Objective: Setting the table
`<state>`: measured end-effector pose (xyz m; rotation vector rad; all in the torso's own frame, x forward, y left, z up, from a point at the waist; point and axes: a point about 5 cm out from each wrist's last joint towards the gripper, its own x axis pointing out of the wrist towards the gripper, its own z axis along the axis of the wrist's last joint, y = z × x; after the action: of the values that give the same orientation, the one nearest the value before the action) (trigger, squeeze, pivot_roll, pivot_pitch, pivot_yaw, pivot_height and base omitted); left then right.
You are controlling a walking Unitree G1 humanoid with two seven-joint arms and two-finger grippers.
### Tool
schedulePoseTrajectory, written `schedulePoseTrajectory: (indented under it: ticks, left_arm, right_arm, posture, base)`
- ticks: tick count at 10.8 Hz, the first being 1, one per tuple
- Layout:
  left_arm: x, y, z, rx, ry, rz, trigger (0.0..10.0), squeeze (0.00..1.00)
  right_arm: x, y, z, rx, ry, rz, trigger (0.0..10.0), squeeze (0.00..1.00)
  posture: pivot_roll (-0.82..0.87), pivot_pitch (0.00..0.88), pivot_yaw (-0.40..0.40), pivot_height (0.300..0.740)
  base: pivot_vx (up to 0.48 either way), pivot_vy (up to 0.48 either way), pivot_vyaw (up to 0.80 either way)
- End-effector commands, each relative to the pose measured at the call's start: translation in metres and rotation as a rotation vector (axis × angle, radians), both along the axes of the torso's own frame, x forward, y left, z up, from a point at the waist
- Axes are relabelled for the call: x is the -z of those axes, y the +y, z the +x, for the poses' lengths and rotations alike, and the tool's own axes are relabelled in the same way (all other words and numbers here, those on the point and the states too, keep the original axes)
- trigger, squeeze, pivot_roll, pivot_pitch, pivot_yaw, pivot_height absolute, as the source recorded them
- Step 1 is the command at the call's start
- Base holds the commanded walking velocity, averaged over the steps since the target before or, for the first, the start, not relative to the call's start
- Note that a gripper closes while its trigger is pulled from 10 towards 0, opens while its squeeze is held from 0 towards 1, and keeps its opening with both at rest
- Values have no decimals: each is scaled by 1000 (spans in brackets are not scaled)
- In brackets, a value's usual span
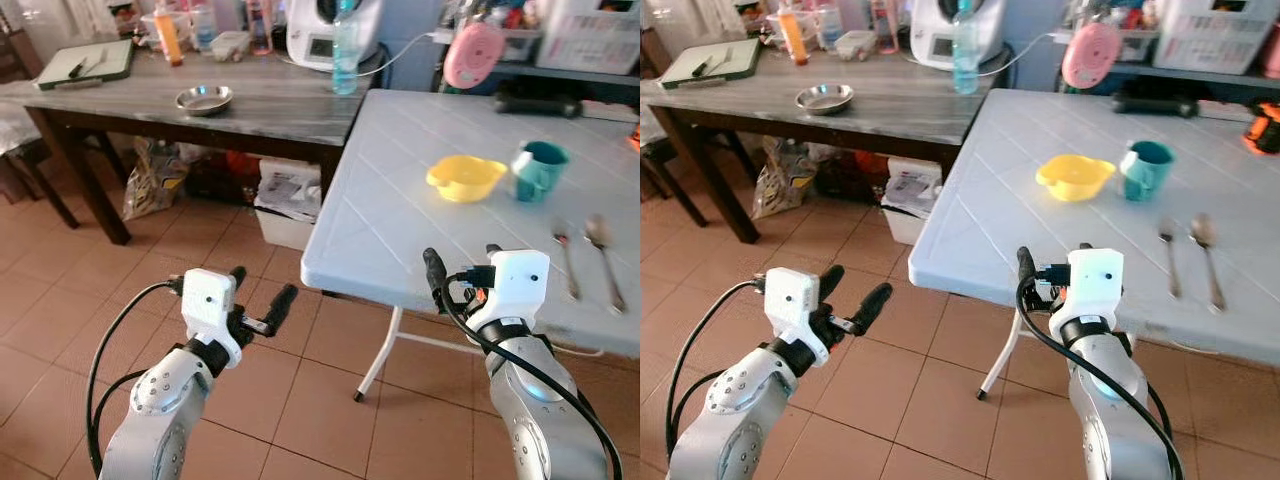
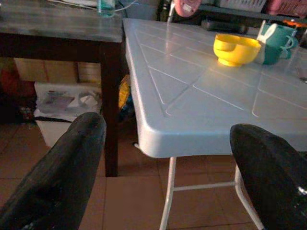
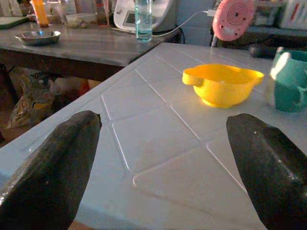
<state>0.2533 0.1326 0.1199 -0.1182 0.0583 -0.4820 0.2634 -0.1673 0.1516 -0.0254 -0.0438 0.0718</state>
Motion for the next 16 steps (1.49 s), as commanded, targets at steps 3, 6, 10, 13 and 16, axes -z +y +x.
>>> schedulePoseTrajectory:
  ticks: [3, 6, 10, 13, 16]
  left_arm:
    - [1, 0, -2, 19, 6, 4, 10000, 0]
    - [4, 1, -3, 25, 17, 7, 10000, 0]
    - [5, 0, -4, 40, 21, 15, 10000, 0]
    - [6, -1, -5, 47, 35, 26, 10000, 0]
    - [6, -13, -12, 229, 57, 39, 10000, 0]
  right_arm:
    - [-2, 3, 1, -14, -7, 2, 10000, 0]
    - [0, 2, 0, -6, 3, 4, 10000, 0]
    - [2, 2, -1, -4, 8, 5, 10000, 0]
    - [2, 3, -1, -9, 8, 1, 10000, 0]
    - [4, 3, -1, -13, 12, -2, 10000, 0]
  posture:
    - [-19, 34, 27, 740]
    - [-21, 43, 28, 740]
    - [-21, 44, 32, 740]
    - [-19, 43, 31, 740]
    - [-19, 45, 29, 740]
  base:
    - [340, 0, 0]
    - [341, 0, 0]
    - [340, 0, -325]
    - [313, 0, 0]
    - [0, 0, 0]
